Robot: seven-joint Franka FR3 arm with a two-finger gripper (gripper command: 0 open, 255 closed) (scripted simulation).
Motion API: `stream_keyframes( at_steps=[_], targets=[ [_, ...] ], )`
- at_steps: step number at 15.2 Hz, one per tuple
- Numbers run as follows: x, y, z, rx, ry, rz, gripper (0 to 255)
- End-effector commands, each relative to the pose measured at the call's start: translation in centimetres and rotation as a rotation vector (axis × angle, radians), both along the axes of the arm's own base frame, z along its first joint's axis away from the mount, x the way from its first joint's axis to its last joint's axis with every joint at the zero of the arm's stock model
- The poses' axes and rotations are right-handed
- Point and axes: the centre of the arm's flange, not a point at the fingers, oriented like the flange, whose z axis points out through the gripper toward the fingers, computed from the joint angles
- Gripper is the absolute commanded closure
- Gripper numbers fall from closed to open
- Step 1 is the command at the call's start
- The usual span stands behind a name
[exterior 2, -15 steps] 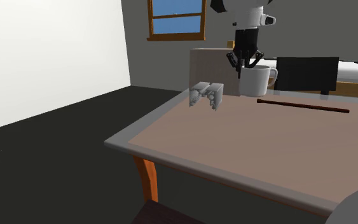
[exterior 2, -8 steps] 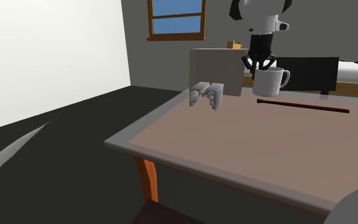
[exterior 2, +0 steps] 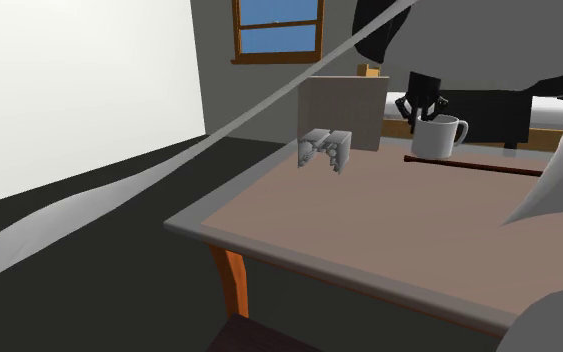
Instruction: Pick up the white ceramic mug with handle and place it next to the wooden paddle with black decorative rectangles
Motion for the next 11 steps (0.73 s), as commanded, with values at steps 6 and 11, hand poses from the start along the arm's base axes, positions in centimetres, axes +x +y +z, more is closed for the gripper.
stream_keyframes(
  at_steps=[6,11],
  targets=[
    [0.1,-0.1,-3.7,0.000,-0.002,0.000,255],
    [0.1,-0.1,-5.8,0.000,-0.002,0.000,255]
  ],
)
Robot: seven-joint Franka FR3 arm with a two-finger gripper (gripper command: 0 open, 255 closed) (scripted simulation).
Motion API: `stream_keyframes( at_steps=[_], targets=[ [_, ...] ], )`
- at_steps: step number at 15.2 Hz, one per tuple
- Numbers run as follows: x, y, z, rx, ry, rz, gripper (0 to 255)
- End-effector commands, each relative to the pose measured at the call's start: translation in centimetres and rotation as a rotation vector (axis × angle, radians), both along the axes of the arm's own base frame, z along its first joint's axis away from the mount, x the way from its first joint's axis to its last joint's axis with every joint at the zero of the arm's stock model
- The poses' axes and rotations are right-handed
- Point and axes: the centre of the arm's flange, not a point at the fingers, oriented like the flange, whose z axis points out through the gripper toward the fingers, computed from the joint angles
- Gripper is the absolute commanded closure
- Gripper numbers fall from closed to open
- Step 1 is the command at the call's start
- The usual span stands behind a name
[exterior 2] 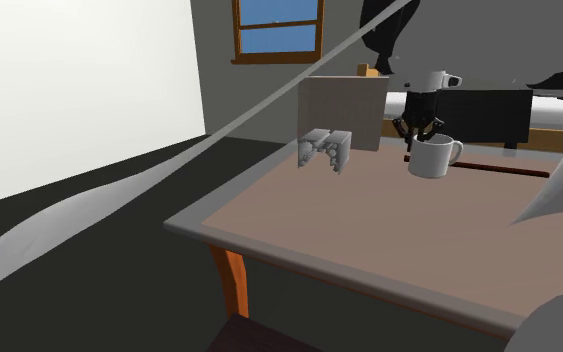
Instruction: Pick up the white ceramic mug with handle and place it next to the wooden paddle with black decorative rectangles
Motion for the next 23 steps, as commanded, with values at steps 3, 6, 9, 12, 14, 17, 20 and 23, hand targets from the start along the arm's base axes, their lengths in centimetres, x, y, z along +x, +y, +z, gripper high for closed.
stream_keyframes(
  at_steps=[3,6,9,12,14,17,20,23],
  targets=[
    [0.0,0.0,-0.3,0.000,-0.001,0.000,255],
    [0.0,0.0,-0.3,0.000,-0.001,0.000,255],
    [0.0,0.0,-0.3,0.000,-0.001,0.000,0],
    [0.0,0.0,-0.3,0.000,-0.001,0.000,0],
    [-0.1,0.1,1.0,0.000,-0.001,0.000,0],
    [-0.5,0.2,4.7,0.000,-0.001,0.000,0],
    [-0.5,0.2,4.7,0.000,-0.001,0.000,0],
    [-0.5,0.2,4.7,0.000,-0.001,0.000,0]
  ],
)
